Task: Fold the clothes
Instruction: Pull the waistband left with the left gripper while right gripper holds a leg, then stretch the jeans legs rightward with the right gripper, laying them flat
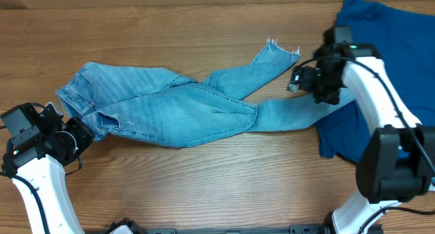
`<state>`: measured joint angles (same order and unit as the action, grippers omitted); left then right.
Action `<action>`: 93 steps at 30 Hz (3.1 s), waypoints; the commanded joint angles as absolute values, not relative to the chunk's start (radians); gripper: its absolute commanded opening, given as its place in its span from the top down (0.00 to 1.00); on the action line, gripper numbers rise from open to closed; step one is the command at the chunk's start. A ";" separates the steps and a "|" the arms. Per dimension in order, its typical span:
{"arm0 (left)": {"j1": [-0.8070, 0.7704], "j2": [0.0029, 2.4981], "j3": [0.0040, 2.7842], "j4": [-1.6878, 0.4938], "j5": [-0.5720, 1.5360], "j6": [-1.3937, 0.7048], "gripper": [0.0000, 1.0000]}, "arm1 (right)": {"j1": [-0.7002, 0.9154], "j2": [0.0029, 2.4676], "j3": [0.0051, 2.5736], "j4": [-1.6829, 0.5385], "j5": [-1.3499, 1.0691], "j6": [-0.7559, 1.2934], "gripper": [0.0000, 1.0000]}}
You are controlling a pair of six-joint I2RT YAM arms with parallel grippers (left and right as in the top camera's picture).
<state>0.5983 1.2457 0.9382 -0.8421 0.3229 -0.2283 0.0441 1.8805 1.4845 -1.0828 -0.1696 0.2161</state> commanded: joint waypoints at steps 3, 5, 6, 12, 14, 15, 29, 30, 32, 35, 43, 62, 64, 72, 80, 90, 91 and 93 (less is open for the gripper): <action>0.608 1.249 0.967 -0.842 0.342 -0.210 0.96 | 0.093 1.955 1.486 -1.077 -0.034 0.300 0.04; 0.608 1.249 0.967 -0.842 0.342 -0.210 0.96 | 0.092 1.998 1.486 -1.074 -0.026 0.332 0.04; 0.608 1.249 0.967 -0.842 0.342 -0.210 0.96 | 0.091 2.017 1.486 -1.067 -0.025 0.339 0.04; 0.608 1.249 0.967 -0.842 0.371 -0.209 0.95 | 0.091 2.090 1.486 -1.009 -0.023 0.342 0.11; 0.608 1.249 0.967 -0.842 0.371 -0.209 0.95 | 0.091 2.089 1.486 -1.003 -0.023 0.342 0.40; 0.608 1.249 0.967 -0.842 0.371 -0.209 0.95 | 0.091 2.089 1.486 -1.007 -0.023 0.342 0.68; 0.608 1.249 0.967 -0.830 0.346 -0.209 0.95 | 0.089 1.964 1.687 -1.163 0.012 0.338 0.96; 0.609 1.249 0.967 -0.830 0.318 -0.209 0.95 | 0.087 1.926 1.711 -1.182 0.041 0.339 0.96; 0.614 1.249 0.967 -0.822 0.281 -0.209 0.95 | 0.074 1.839 1.739 -1.211 0.091 0.342 0.96; 0.646 1.249 0.969 -0.793 0.288 -0.218 0.96 | 0.049 1.750 1.745 -1.250 0.096 0.341 0.96; 0.771 1.249 1.060 -0.729 0.289 -0.251 0.96 | 0.038 1.696 1.734 -1.568 0.097 0.340 0.96; 0.772 1.249 1.089 -0.831 0.368 -0.250 0.96 | 0.101 1.801 1.734 -1.215 -0.126 0.040 0.48; 0.772 1.249 1.089 -0.838 0.368 -0.250 0.96 | 0.115 1.852 1.734 -1.163 -0.135 0.041 0.43; 0.772 1.249 1.089 -0.847 0.368 -0.247 0.95 | 0.185 2.113 1.734 -0.972 -0.202 0.040 0.36; 0.771 1.249 1.089 -0.862 0.368 -0.247 0.96 | 0.236 2.207 1.734 -0.855 -0.219 0.061 0.34; 0.771 1.249 1.089 -0.861 0.368 -0.246 0.95 | 0.236 2.300 1.734 -0.839 -0.212 0.117 0.20; 0.771 1.249 1.089 -0.861 0.368 -0.246 0.95 | 0.236 2.301 1.734 -0.829 -0.212 0.131 0.21; 0.771 1.249 1.089 -0.861 0.368 -0.246 0.95 | 0.236 2.302 1.734 -0.802 -0.220 0.151 0.32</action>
<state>0.7666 1.2488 1.0580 -0.8646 0.3416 -0.2359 0.2363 2.2631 1.7344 -0.8276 -0.2134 0.1146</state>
